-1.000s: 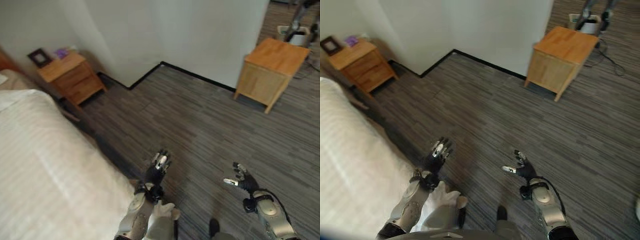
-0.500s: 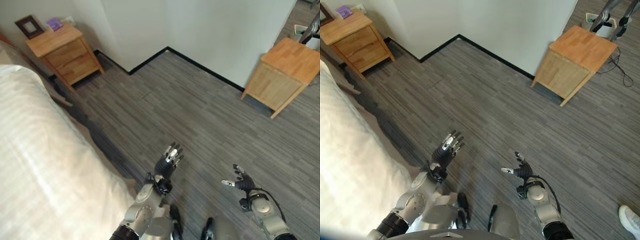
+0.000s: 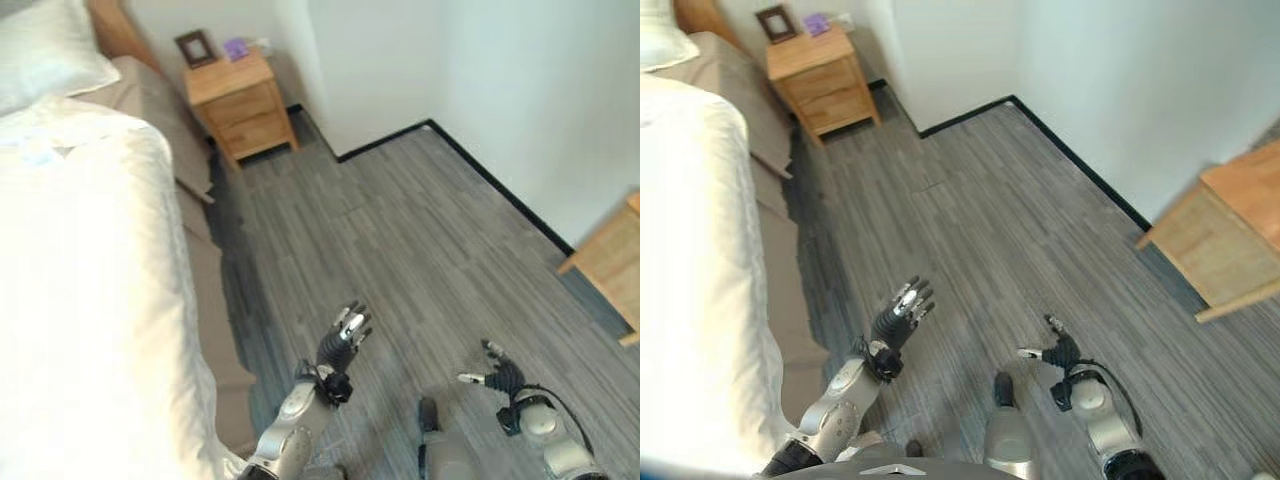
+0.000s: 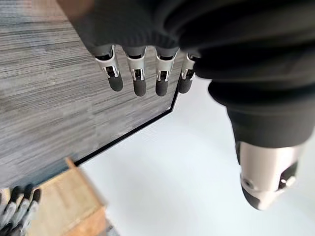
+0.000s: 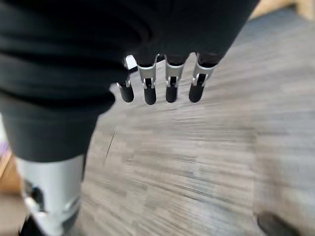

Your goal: Making the bed.

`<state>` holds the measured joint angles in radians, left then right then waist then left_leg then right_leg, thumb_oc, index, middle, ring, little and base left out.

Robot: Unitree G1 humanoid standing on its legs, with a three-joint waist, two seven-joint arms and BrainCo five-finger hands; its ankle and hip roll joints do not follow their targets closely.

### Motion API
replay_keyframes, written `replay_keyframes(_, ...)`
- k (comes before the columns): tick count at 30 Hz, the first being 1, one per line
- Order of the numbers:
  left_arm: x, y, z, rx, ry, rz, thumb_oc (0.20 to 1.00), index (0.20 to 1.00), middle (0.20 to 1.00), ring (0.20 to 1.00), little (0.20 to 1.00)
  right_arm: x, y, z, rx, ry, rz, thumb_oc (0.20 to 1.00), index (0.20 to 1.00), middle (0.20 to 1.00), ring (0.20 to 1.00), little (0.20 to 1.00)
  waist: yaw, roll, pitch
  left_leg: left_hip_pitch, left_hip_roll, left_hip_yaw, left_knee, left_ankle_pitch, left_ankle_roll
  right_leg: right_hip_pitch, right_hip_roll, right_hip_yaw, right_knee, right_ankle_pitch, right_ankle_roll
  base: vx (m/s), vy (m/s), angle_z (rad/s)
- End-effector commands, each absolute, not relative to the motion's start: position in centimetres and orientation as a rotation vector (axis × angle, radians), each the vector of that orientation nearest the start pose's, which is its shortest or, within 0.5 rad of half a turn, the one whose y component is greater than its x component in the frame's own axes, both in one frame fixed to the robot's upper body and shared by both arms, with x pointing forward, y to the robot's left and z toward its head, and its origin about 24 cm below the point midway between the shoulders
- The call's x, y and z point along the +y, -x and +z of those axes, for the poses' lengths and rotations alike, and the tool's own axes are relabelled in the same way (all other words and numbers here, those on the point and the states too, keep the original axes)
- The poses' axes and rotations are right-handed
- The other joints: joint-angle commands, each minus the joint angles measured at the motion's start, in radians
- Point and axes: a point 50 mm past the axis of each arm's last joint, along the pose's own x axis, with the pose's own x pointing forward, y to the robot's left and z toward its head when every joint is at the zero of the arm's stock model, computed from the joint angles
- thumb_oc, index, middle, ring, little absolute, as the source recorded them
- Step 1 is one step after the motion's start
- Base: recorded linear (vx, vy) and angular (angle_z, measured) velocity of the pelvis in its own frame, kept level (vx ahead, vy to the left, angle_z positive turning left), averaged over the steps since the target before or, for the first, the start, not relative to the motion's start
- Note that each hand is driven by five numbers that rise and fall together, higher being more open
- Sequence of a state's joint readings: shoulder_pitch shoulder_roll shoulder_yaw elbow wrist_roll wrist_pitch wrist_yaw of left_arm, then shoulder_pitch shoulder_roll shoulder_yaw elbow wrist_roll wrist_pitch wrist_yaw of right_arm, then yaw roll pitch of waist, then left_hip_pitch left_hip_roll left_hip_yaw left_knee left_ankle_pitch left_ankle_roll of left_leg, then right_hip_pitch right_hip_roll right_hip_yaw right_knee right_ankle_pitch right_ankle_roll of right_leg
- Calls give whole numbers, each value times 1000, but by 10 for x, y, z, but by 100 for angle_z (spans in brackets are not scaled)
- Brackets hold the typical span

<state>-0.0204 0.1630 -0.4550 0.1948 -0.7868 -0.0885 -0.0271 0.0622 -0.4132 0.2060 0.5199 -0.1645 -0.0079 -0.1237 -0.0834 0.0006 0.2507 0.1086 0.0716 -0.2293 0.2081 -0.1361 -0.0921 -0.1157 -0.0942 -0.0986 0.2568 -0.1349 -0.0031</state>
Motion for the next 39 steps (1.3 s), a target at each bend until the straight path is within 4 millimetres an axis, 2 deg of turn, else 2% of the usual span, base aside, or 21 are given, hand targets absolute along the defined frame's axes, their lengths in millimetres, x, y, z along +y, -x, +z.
replay_keyframes(1, 86, -236, 16, 165, 529, -370, 1000, 1000, 1000, 1000, 1000, -228, -225, -33, 347, 670, 5, 1000, 1000, 1000, 1000, 1000, 30, 14, 21, 27, -60, 70, 240, 136, -21, -6, -1, 126, -262, 262, 140, 150, -125, 109)
replay_keyframes(2, 86, -236, 16, 165, 529, -370, 1000, 1000, 1000, 1000, 1000, -228, -225, -33, 346, 669, 5, 1000, 1000, 1000, 1000, 1000, 27, 10, 18, 19, -65, 67, 242, 140, -21, -11, -6, 125, -262, 264, 140, 340, -363, 97)
replay_keyframes(3, 93, -237, 18, 160, 501, -349, 1000, 1000, 1000, 1000, 1000, -230, -229, -18, 281, 634, -39, 1000, 1000, 1000, 1000, 1000, 52, -21, 44, -113, -49, 165, 478, 173, 20, 71, -9, 96, -273, 225, 86, 180, -240, 69)
replay_keyframes(6, 99, -238, 20, 147, 480, -338, 1000, 1000, 1000, 1000, 1000, -231, -230, -11, 253, 602, -69, 1000, 1000, 1000, 1000, 1000, 85, -40, 53, -215, -30, 256, 539, 146, 28, 147, -17, 69, -305, 194, 78, 384, -256, 38)
replay_keyframes(7, 107, -237, 18, 152, 477, -308, 1000, 1000, 1000, 1000, 1000, -229, -231, -8, 240, 584, -73, 1000, 1000, 1000, 1000, 1000, 108, -35, 48, -260, 21, 351, 414, 127, 27, 218, -20, 32, -332, 151, 79, 554, -14, 39)
replay_keyframes(8, 114, -234, 14, 161, 467, -278, 1000, 1000, 1000, 1000, 1000, -225, -229, -9, 240, 564, -62, 1000, 1000, 1000, 1000, 1000, 119, -23, 31, -278, 23, 410, 224, 100, 39, 244, -14, 12, -341, 124, 89, 564, -16, 44)
replay_keyframes(9, 114, -233, 14, 162, 466, -277, 1000, 1000, 1000, 1000, 1000, -224, -228, -9, 242, 564, -61, 1000, 1000, 1000, 1000, 1000, 120, -27, 30, -268, 17, 414, 213, 102, 41, 247, -19, 13, -341, 120, 91, 432, 73, 41)
replay_keyframes(12, 125, -228, 8, 174, 446, -234, 1000, 1000, 1000, 1000, 1000, -220, -227, -10, 242, 520, -59, 1000, 1000, 1000, 1000, 1000, 141, 21, 11, -296, 46, 511, -106, 247, 13, 313, 21, -5, -344, 58, 106, 469, 119, 33)
replay_keyframes(14, 130, -222, 1, 203, 449, -194, 1000, 1000, 1000, 1000, 1000, -217, -229, -10, 237, 507, -54, 1000, 1000, 1000, 1000, 1000, 165, 23, 8, -305, 56, 516, -265, 291, 4, 370, 11, -16, -344, 19, 116, 552, 107, 37)
replay_keyframes(18, 141, -208, -12, 263, 462, -145, 1000, 1000, 1000, 1000, 1000, -205, -225, -15, 252, 502, 7, 1000, 1000, 1000, 1000, 1000, 197, 19, -25, -295, 31, 450, -274, 334, 31, 448, 13, 24, -294, -37, 128, 574, 94, -4)
replay_keyframes(20, 147, -204, -15, 277, 423, -144, 1000, 1000, 1000, 1000, 1000, -200, -222, -18, 261, 495, 18, 1000, 1000, 1000, 1000, 1000, 210, -19, -29, -252, -6, 467, -262, 299, 64, 422, -15, 33, -125, -10, 171, 480, 112, -57)
replay_keyframes(22, 153, -205, -14, 275, 363, -150, 1000, 1000, 1000, 1000, 1000, -196, -221, -18, 261, 488, 29, 1000, 1000, 1000, 1000, 1000, 192, -22, -14, -186, -25, 469, -263, 249, 92, 301, -29, 56, 135, 142, 237, 359, 135, -15)
replay_keyframes(24, 160, -205, -12, 265, 327, -136, 1000, 1000, 1000, 1000, 1000, -196, -219, -19, 259, 467, 26, 1000, 1000, 1000, 1000, 1000, 155, 3, 5, -122, -14, 444, -266, 210, 111, 183, 12, 111, 338, 234, 257, 443, 120, 66)
replay_keyframes(25, 165, -206, -11, 260, 305, -132, 1000, 1000, 1000, 1000, 1000, -196, -218, -19, 263, 454, 29, 1000, 1000, 1000, 1000, 1000, 130, 36, 27, -67, 6, 426, -279, 185, 114, 65, 29, 109, 408, 220, 235, 538, 79, 56)
replay_keyframes(27, 165, -210, -10, 255, 309, -145, 1000, 1000, 1000, 1000, 1000, -199, -217, -18, 267, 458, 34, 1000, 1000, 1000, 1000, 1000, 92, 31, 45, -11, -12, 397, -285, 143, 106, -8, 7, 65, 318, 151, 198, 547, -4, 29)
replay_keyframes(29, 162, -212, -8, 243, 305, -167, 1000, 1000, 1000, 1000, 1000, -201, -216, -17, 270, 431, 33, 1000, 1000, 1000, 1000, 1000, 66, 21, 42, 29, -28, 378, -290, 112, 92, -43, 6, 55, 120, 126, 177, 456, -74, 47)
replay_keyframes(30, 162, -212, -8, 244, 306, -167, 1000, 1000, 1000, 1000, 1000, -202, -216, -17, 271, 431, 34, 1000, 1000, 1000, 1000, 1000, 58, 24, 48, 37, -25, 370, -288, 106, 91, -25, 7, 46, 109, 124, 177, 649, -172, 66)
replay_keyframes(31, 160, -218, -2, 211, 297, -196, 1000, 1000, 1000, 1000, 1000, -205, -215, -18, 280, 453, 36, 1000, 1000, 1000, 1000, 1000, 30, 16, 41, 98, -28, 343, -295, 52, 66, -49, -32, 23, -191, 173, 184, 674, -189, 50)
replay_keyframes(33, 158, -224, 3, 181, 277, -207, 1000, 1000, 1000, 1000, 1000, -204, -216, -19, 284, 470, 46, 1000, 1000, 1000, 1000, 1000, 6, 16, 38, 159, -5, 338, -295, 7, 37, -130, -71, -30, -327, 249, 213, 703, -204, 50)
replay_keyframes(38, 146, -233, 8, 145, 283, -261, 1000, 1000, 1000, 1000, 1000, -205, -217, -18, 280, 479, 40, 1000, 1000, 1000, 1000, 1000, -24, 17, 21, 259, 18, 304, -295, -65, 22, -126, -70, -42, -319, 289, 217, 528, -193, 34)
replay_keyframes(39, 137, -232, 5, 155, 285, -279, 1000, 1000, 1000, 1000, 1000, -208, -214, -19, 287, 470, 41, 1000, 1000, 1000, 1000, 1000, -38, 28, -2, 268, 49, 285, -196, -42, 2, -87, -56, -40, -310, 308, 187, 614, -321, 51)
